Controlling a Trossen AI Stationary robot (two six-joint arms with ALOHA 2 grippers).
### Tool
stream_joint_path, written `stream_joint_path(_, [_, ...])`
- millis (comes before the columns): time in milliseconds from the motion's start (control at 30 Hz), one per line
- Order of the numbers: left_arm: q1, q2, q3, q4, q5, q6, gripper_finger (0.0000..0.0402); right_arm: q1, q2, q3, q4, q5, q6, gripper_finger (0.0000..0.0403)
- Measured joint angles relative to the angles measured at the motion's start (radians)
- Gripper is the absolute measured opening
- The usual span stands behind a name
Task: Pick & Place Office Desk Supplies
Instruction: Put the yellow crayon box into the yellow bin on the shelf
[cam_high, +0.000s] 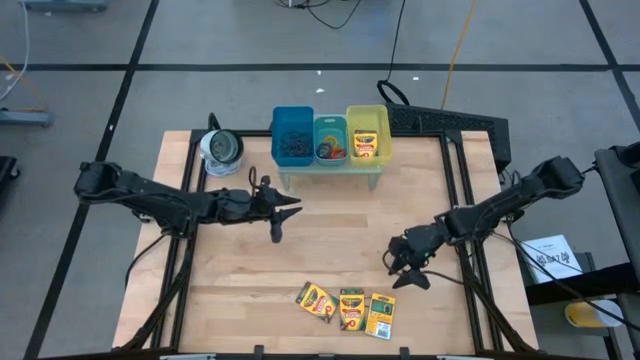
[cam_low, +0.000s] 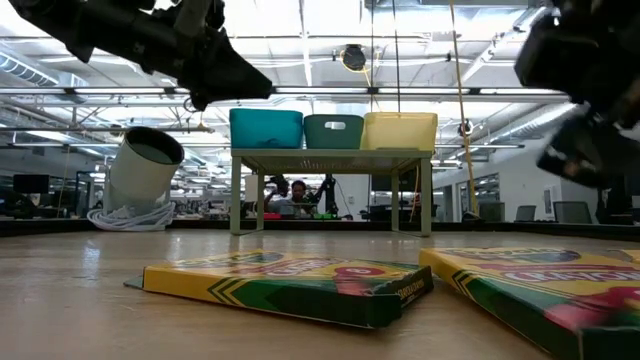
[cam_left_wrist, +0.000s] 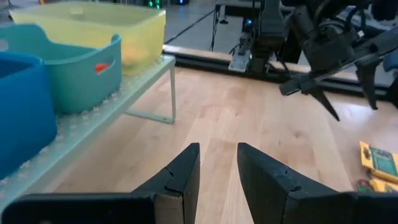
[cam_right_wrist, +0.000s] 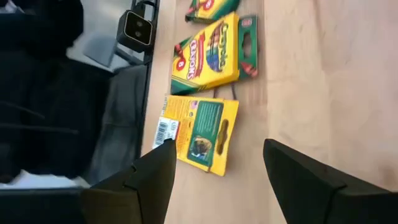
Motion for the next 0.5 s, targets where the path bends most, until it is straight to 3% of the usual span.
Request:
stream_joint_path(233, [0.000,0.031,0.000,0.038,0.000,-0.011,0.0118,0.063,0.076,-0.145,0.309,0.056,0.186,0.0224])
stream_joint_path(500, [0.000,0.030,0.000,0.035,0.012,-0.051,0.0118,0.143,0.207,-0.103,0.340,0.102,0.188,0.0224])
